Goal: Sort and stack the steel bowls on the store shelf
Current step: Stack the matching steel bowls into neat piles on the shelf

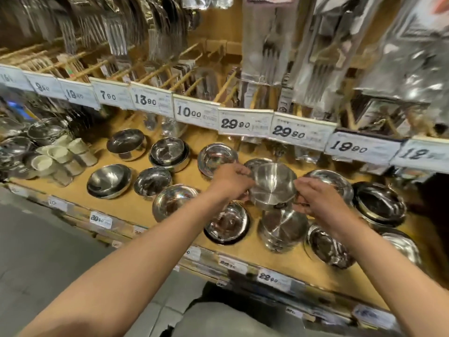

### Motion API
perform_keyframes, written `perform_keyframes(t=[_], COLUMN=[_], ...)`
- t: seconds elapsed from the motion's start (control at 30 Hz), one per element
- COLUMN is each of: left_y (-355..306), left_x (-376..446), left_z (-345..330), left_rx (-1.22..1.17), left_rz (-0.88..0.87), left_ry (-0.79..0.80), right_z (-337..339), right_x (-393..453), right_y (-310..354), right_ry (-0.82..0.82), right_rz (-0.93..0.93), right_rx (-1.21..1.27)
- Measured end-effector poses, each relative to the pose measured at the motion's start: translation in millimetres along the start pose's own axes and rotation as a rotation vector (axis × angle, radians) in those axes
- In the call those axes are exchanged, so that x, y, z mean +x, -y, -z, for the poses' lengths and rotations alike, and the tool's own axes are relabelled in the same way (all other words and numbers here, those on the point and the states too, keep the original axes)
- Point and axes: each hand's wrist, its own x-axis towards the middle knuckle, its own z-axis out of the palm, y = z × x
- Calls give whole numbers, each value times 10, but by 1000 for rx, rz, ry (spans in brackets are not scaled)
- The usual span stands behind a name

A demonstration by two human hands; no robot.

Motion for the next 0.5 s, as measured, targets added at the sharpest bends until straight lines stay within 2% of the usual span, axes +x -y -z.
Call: perform_keyframes(t=[0.3,0.5], left_y=[120,173], left_x=[-92,-39], left_z=[-360,-509], left_rx=[78,166], left_rz=[9,-73], left_ry=[-36,-14], right_z=[161,235], right_x=[-218,-204], right_y=[-230,-378], right_ry=[-111,-149], right_rz=[-48,-27], right_rx=[17,-5])
